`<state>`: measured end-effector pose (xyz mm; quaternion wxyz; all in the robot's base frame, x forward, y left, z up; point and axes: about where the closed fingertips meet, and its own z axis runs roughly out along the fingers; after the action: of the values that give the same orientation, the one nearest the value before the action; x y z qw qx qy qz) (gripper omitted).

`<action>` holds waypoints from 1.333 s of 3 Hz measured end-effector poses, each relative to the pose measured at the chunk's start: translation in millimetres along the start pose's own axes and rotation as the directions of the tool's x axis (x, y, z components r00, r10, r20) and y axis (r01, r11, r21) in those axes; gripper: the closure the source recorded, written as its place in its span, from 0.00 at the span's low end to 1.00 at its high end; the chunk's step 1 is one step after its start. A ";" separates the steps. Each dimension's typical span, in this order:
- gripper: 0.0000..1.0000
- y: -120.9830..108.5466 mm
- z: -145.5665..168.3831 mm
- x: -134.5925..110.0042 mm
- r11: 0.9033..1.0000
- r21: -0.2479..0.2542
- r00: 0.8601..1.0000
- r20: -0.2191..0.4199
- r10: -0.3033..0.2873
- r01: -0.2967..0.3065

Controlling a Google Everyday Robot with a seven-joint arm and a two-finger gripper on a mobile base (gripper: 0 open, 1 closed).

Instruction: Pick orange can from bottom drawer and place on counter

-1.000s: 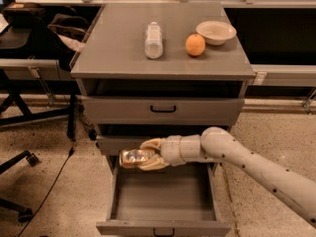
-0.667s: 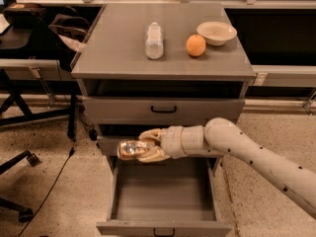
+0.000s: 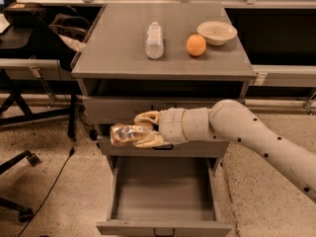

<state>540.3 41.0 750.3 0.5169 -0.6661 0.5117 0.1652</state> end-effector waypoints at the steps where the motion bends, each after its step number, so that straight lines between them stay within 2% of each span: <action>1: 1.00 2.3 1.7 1.4 1.000 0.002 1.000 0.000 0.014 -0.014; 3: 1.00 -48.1 0.5 -44.4 0.996 0.057 0.995 0.068 -0.077 0.073; 4: 1.00 -87.6 4.0 -87.0 0.984 0.088 0.980 0.113 -0.163 0.153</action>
Offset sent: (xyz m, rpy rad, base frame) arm 0.0217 0.0029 0.0366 0.0629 -0.0525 -0.0275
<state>579.5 83.8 859.3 0.5839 -0.6728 0.4313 0.1429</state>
